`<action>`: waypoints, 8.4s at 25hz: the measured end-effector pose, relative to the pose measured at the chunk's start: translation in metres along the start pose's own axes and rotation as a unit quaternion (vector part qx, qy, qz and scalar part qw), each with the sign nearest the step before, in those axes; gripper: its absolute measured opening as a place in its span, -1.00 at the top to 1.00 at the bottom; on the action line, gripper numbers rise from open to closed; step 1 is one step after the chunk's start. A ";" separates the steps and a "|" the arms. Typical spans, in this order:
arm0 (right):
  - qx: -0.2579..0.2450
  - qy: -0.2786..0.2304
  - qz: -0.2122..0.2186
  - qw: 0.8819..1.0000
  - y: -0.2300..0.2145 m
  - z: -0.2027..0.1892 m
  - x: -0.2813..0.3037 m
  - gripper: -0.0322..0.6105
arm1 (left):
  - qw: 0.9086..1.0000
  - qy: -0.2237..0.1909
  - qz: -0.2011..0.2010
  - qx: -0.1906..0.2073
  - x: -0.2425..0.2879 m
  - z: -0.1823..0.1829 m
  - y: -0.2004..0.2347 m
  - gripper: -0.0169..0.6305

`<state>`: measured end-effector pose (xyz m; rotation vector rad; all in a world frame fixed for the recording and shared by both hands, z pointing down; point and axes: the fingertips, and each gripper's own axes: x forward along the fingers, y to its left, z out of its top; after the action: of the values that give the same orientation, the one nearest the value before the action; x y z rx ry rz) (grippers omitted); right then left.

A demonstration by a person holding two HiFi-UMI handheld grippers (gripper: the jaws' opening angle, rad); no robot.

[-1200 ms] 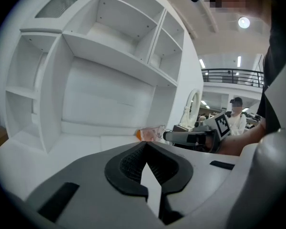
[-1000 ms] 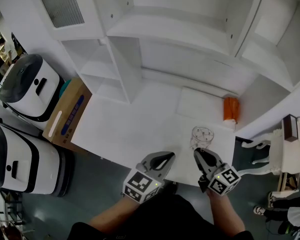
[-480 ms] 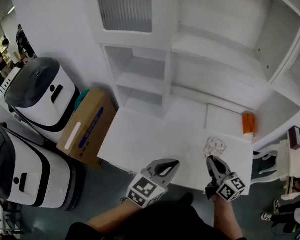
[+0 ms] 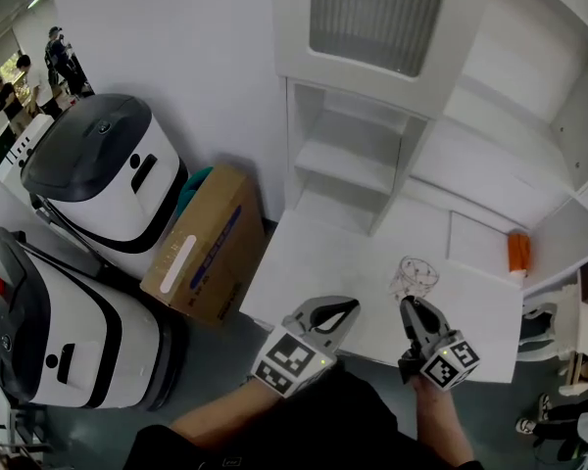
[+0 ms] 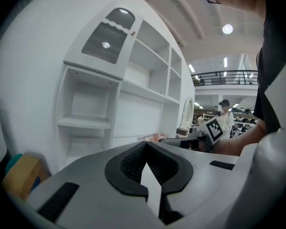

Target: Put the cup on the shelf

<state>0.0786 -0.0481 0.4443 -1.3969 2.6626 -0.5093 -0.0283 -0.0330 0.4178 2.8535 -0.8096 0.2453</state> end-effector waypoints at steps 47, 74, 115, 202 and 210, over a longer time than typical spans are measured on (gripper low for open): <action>-0.108 -0.041 0.086 0.990 0.069 0.110 0.272 0.79 | 0.999 -0.025 0.025 -0.017 -0.048 0.043 0.217 0.94; -0.089 -0.023 0.072 0.993 0.020 0.107 0.341 0.79 | 0.999 -0.006 0.026 -0.040 -0.011 0.036 0.259 0.94; -0.034 0.040 -0.047 0.998 -0.010 0.081 0.333 0.72 | 0.998 0.001 0.003 -0.065 -0.013 0.025 0.253 0.94; -0.046 -0.042 0.074 0.995 0.115 0.087 0.156 0.85 | 0.998 -0.049 0.003 -0.036 -0.043 0.067 0.168 0.94; -0.053 -0.037 0.077 0.995 0.120 0.084 0.160 0.85 | 0.998 -0.053 0.012 -0.033 -0.053 0.068 0.167 0.94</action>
<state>-0.0886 -0.1362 0.3370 -1.1970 2.7439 -0.2995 -0.1538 -0.1599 0.3600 2.8158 -0.8558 0.0701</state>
